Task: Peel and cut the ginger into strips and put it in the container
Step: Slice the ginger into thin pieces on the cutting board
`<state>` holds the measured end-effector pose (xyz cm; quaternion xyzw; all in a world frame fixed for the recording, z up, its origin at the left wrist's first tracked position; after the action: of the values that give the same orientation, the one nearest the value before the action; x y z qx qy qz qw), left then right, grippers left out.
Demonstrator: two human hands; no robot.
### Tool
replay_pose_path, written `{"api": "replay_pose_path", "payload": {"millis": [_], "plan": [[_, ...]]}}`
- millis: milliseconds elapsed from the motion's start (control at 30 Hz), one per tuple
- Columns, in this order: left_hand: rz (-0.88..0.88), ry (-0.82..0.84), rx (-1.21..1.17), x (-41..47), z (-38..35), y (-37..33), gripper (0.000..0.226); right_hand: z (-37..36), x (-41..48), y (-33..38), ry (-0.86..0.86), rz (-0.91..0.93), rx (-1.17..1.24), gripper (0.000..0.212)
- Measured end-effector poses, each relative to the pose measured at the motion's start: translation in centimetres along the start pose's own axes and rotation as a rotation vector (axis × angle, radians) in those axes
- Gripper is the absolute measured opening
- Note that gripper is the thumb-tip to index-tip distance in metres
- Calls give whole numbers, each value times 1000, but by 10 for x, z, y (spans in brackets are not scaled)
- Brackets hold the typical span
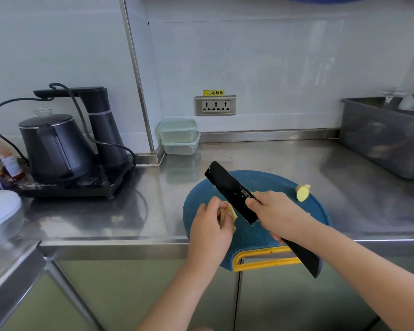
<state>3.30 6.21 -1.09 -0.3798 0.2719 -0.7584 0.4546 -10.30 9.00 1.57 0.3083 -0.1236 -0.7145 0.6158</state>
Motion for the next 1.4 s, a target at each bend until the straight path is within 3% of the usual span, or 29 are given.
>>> {"api": "replay_pose_path", "payload": {"millis": [1033, 1400], "plan": [[-36, -68, 39, -2, 1, -1, 6, -7, 28, 28, -40, 81, -255, 31], [3, -65, 34, -3, 1, 1, 12, -17, -9, 1, -36, 77, -333, 31]]}}
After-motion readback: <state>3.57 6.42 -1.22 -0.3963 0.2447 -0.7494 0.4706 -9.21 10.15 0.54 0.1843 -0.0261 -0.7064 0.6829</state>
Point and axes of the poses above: each hand's wrist, its own x-axis towards the middle knuckle, its own z-axis out of the back of the hand, y = z × x, the point moved 9 cm from there along x, towards the middle knuckle, and after that the axes turned 10 degrees about y, right-handed, at the moved point
